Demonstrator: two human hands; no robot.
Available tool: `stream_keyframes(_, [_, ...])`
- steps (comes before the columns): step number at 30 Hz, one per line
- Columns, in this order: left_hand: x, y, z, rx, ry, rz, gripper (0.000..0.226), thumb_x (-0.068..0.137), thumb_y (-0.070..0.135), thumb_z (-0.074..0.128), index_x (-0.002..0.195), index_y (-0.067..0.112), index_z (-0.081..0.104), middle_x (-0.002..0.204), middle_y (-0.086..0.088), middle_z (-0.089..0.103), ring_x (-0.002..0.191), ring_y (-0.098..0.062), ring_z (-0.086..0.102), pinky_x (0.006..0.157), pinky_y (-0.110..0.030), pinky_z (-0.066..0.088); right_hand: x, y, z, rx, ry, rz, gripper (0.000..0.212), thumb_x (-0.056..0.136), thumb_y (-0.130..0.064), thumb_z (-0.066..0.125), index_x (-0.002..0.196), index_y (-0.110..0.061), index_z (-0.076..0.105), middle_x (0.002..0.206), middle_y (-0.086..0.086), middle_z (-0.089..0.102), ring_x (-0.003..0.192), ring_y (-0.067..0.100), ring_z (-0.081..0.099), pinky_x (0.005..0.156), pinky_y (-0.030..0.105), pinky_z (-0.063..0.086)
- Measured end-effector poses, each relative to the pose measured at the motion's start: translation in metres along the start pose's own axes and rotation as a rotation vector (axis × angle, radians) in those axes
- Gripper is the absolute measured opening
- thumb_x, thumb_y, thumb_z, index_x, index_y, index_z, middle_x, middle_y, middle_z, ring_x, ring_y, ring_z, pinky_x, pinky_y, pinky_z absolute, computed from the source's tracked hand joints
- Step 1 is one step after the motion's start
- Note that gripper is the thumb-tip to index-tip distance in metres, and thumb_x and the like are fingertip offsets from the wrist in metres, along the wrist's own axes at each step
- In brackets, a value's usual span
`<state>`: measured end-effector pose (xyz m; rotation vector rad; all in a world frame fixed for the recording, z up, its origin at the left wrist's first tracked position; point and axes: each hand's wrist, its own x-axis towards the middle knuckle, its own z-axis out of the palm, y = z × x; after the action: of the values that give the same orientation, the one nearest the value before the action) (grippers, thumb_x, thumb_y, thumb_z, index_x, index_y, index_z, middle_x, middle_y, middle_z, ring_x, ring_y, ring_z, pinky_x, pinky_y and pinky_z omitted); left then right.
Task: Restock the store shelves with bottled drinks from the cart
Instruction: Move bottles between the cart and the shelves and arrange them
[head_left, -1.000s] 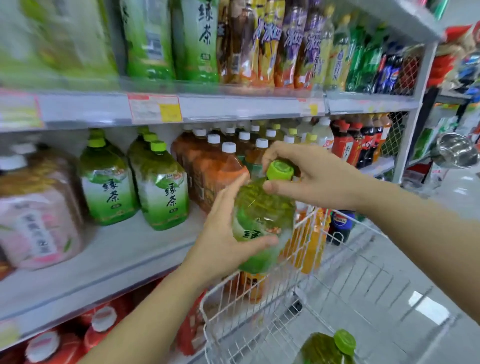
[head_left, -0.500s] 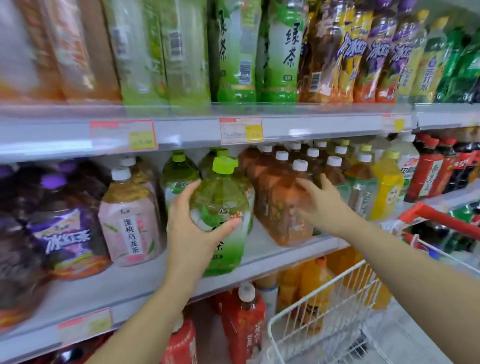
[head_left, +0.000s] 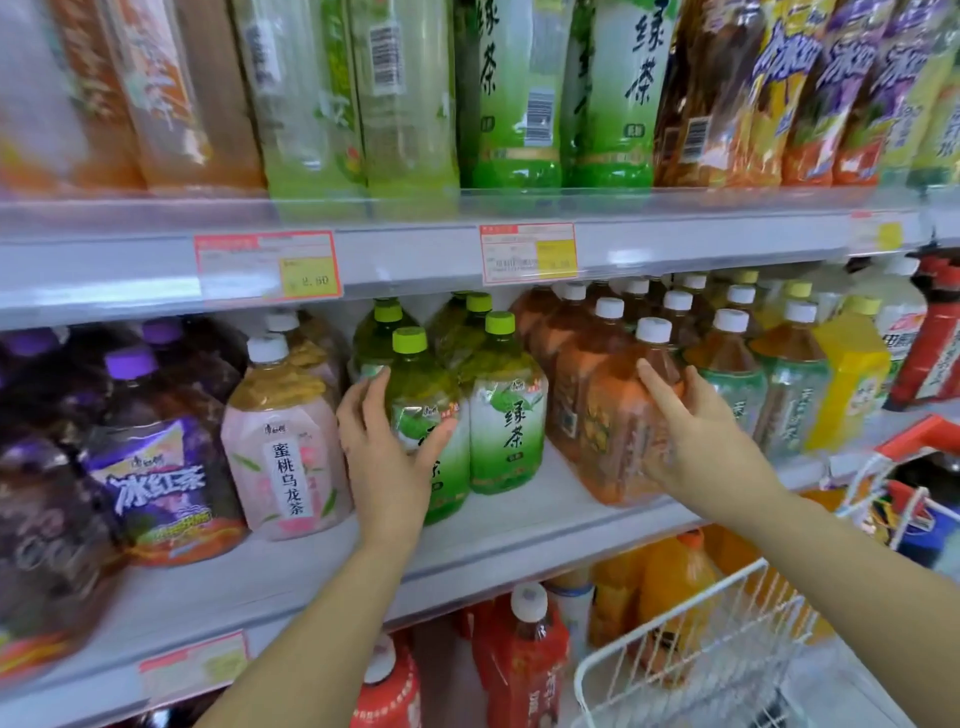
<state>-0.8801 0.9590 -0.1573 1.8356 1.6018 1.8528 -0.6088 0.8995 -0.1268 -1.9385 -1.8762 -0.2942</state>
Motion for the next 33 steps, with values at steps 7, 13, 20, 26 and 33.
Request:
stream_keyframes(7, [0.019,-0.005,0.001,0.359,-0.116,0.118,0.074,0.084,0.040,0.062,0.144,0.011,0.030,0.145,-0.025,0.031,0.129,-0.043,0.035,0.097,-0.052,0.040,-0.001,-0.005,-0.004,-0.046,-0.042,0.055,0.100,0.083,-0.031,0.066,0.144,-0.042,-0.013,0.156,0.013,-0.004,0.142,0.034,0.011,0.080,0.037,0.053])
stream_keyframes(13, [0.014,0.013,-0.008,0.389,-0.246,0.054,0.076,0.090,0.023,0.058,0.149,0.010,0.012,0.153,-0.021,0.009,0.141,-0.038,0.011,0.113,-0.047,0.021,-0.002,-0.006,-0.015,0.031,-0.138,0.053,0.102,0.082,-0.031,0.067,0.143,-0.044,-0.013,0.157,0.012,-0.010,0.141,0.036,0.016,0.088,0.039,0.050])
stream_keyframes(20, [-0.079,0.053,-0.016,0.155,-0.407,0.396,0.048,0.084,0.019,0.063,0.130,0.017,0.048,0.131,-0.008,0.042,0.121,-0.030,0.043,0.101,-0.051,0.039,-0.074,0.025,-0.050,0.187,-0.331,-0.115,0.058,0.088,-0.032,0.062,0.140,-0.032,0.037,0.142,-0.008,0.042,0.124,0.008,0.045,0.093,0.013,0.033])
stream_keyframes(26, [-0.163,0.067,0.016,-0.028,-1.001,0.215,0.046,0.081,0.055,0.046,0.116,0.029,0.060,0.118,0.007,0.051,0.113,-0.015,0.052,0.099,-0.034,0.039,-0.169,0.070,-0.053,0.062,-0.837,-0.006,0.047,0.088,-0.043,0.058,0.131,-0.027,0.049,0.121,-0.009,0.058,0.100,0.004,0.057,0.074,0.003,0.040])
stream_keyframes(33, [-0.176,0.061,0.022,0.090,-0.964,0.176,0.031,0.089,0.039,0.054,0.120,0.039,0.055,0.128,0.015,0.052,0.114,-0.012,0.051,0.089,-0.033,0.042,-0.224,0.081,-0.034,-0.010,-0.988,0.084,0.046,0.082,-0.052,0.061,0.120,-0.031,0.046,0.111,-0.010,0.047,0.094,0.010,0.050,0.085,0.027,0.043])
